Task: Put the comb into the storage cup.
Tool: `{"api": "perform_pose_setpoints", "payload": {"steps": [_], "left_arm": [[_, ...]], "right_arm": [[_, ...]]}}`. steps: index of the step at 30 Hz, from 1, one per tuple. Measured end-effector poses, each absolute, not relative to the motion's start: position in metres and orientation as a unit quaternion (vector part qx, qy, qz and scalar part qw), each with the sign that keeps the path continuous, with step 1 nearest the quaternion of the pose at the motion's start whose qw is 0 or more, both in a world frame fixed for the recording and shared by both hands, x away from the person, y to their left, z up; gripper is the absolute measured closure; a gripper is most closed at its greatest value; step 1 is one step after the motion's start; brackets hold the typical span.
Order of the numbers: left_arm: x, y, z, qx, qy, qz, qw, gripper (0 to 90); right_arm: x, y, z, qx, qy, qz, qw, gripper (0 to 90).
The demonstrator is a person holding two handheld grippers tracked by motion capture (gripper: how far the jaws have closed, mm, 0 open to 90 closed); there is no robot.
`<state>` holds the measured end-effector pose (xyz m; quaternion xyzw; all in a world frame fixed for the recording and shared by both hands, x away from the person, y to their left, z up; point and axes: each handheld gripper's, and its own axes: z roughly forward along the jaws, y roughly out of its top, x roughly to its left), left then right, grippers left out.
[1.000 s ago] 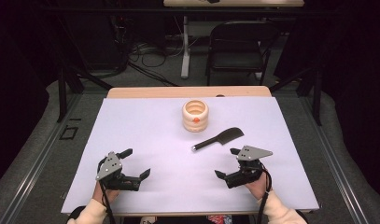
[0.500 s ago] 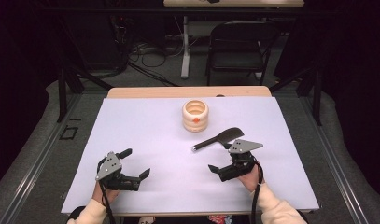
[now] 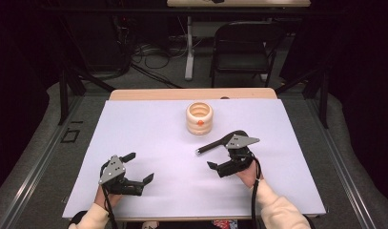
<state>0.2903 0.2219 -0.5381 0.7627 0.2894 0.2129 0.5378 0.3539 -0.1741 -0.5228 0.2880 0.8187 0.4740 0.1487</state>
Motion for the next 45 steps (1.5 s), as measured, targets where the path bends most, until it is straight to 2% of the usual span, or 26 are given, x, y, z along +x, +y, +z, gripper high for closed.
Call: {"api": "perform_pose_setpoints", "payload": {"steps": [40,44,45], "left_arm": [[0.29,0.222,-0.537,0.766,0.291,0.215,0.532,0.0],[0.29,0.222,-0.537,0.765,0.291,0.213,0.533,0.0],[0.29,0.223,-0.537,0.765,0.292,0.212,0.534,0.0]], "right_arm": [[0.405,-0.141,-0.53,0.3,0.829,0.454,0.131,0.0],[0.407,-0.138,-0.532,0.301,0.831,0.447,0.14,9.2],[0.408,-0.137,-0.533,0.301,0.832,0.445,0.141,14.1]]}}
